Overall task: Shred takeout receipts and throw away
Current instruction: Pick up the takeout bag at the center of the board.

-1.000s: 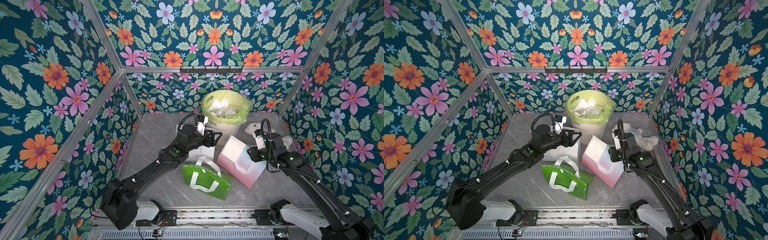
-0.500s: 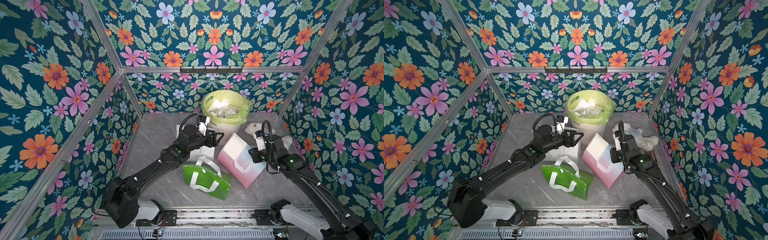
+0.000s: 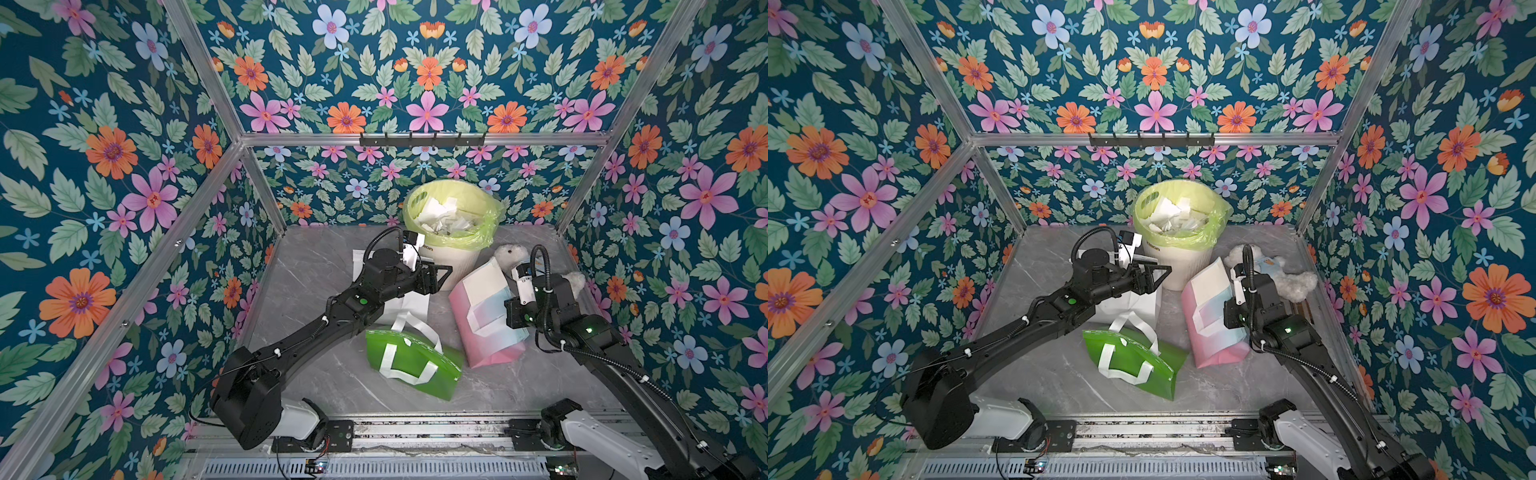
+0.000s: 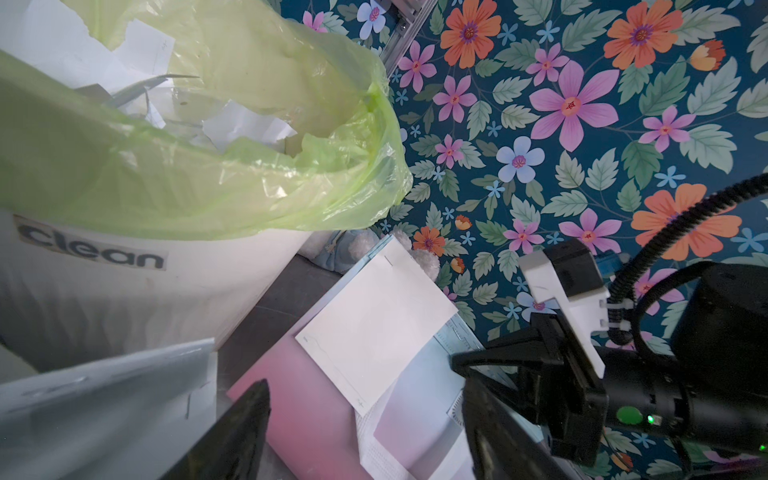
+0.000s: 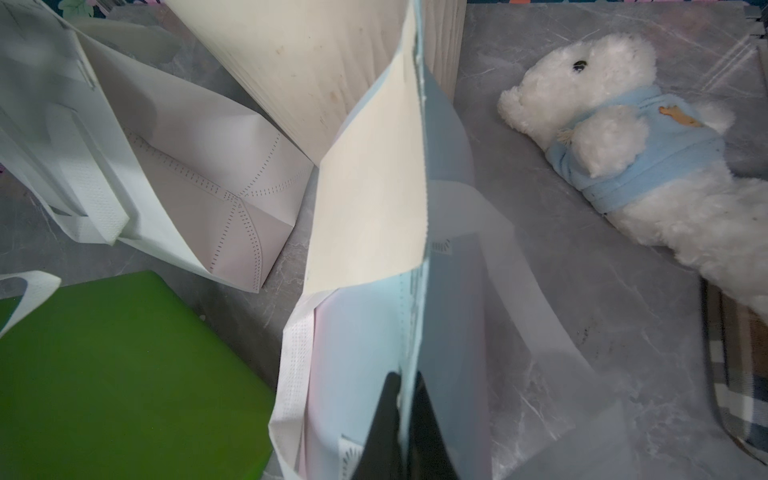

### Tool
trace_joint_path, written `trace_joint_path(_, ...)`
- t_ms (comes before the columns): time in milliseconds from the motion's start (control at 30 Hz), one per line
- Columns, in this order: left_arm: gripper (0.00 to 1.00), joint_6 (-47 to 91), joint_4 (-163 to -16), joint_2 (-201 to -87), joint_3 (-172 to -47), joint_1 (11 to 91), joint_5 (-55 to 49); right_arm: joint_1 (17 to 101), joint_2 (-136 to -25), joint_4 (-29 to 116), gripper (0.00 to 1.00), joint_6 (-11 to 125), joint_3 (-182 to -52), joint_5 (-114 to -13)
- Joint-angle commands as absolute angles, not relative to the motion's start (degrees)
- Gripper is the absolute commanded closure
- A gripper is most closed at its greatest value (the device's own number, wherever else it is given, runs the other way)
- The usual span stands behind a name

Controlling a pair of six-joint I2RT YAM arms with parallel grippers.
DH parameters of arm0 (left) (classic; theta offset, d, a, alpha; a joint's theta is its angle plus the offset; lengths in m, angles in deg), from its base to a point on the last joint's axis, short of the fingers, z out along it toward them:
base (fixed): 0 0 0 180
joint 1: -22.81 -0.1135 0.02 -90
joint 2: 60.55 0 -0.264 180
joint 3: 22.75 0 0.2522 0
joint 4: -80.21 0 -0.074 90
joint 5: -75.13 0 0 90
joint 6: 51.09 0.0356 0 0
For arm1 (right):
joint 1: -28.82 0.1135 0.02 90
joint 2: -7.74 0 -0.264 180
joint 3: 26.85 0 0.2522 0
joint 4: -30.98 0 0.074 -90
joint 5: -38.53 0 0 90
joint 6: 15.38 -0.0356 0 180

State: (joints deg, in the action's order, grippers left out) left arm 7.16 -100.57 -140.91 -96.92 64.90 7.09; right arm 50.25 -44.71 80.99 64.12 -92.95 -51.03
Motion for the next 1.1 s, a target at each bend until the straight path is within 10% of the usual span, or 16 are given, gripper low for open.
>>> trace_joint_path(0,0.25,6.2,-103.0,-141.1,-97.4,65.1,7.5,50.3,-43.9,80.5,1.00,63.2,-92.9,-50.3)
trace_joint_path(1067,0.22,-2.7,-111.9,-151.5,-102.5,68.0,16.4,50.3,-26.3,65.7,1.00,50.7,-88.3,-53.1)
